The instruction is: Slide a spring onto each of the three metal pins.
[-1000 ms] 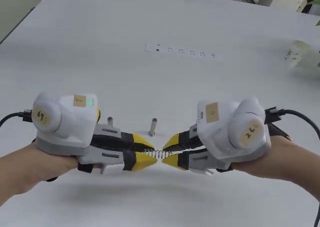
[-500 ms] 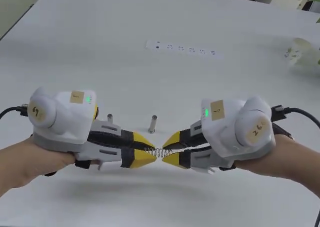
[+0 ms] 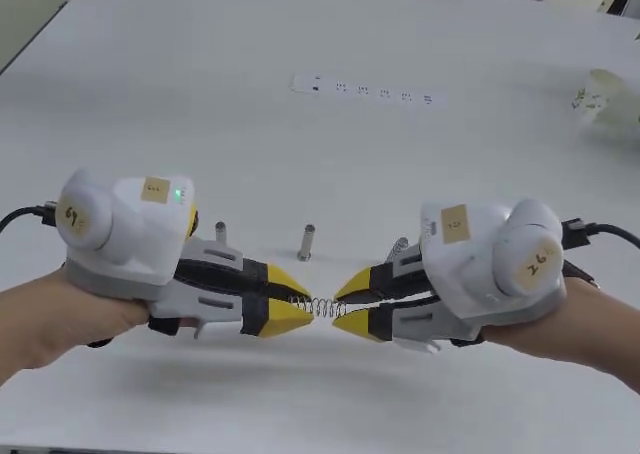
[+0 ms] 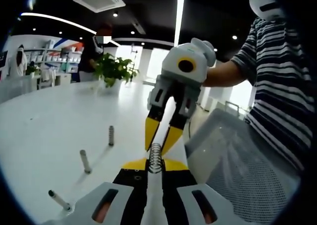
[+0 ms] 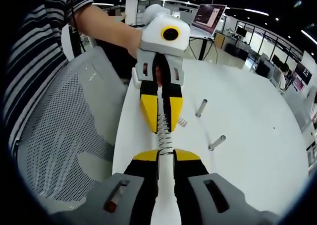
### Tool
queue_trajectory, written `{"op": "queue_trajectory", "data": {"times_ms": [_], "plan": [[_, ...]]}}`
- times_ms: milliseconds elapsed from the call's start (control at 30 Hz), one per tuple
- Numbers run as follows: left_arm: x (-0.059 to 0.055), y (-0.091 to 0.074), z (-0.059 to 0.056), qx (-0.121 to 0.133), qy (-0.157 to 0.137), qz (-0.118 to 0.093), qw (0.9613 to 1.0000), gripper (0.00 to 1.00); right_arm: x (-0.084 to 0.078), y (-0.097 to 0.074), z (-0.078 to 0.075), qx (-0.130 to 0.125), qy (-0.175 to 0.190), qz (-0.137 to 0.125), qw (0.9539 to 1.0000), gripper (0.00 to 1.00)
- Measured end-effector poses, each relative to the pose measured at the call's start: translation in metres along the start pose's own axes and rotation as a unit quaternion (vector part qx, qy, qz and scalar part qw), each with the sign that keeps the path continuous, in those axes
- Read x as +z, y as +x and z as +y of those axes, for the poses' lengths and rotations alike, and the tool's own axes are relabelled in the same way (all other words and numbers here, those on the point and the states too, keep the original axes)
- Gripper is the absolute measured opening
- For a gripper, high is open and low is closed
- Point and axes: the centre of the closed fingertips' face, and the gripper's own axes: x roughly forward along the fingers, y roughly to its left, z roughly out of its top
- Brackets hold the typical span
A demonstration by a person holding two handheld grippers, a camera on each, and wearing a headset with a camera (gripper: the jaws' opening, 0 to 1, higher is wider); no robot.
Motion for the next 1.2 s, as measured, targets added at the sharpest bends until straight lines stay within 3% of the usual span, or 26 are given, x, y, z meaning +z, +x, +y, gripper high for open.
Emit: {"op": "queue_trajectory", "data": {"times_ms": [367,600,1033,1200], "plan": [[-0.002,-0.002,0.0,0.004,0.003,0.003,1.0,0.02,0.008,-0.006,-0.002,0.0,-0.017,-0.007,0.9998,0.07],[-0.009,-0.002,0.0,0.005,0.009,0.019,0.9998,0.02,0.026,-0.011,-0.002,0.005,-0.018,-0.029,0.9994,0.07],[-0.008,0.0,0.001,0.01,0.014,0.02,0.9997,0.02,0.048,-0.012,-0.002,0.013,-0.015,-0.058,0.9981,0.08],[-0.007,0.002,0.002,0.011,0.016,0.02,0.9996,0.02,0.06,-0.009,0.0,0.011,-0.032,-0.071,0.9969,0.08]]}}
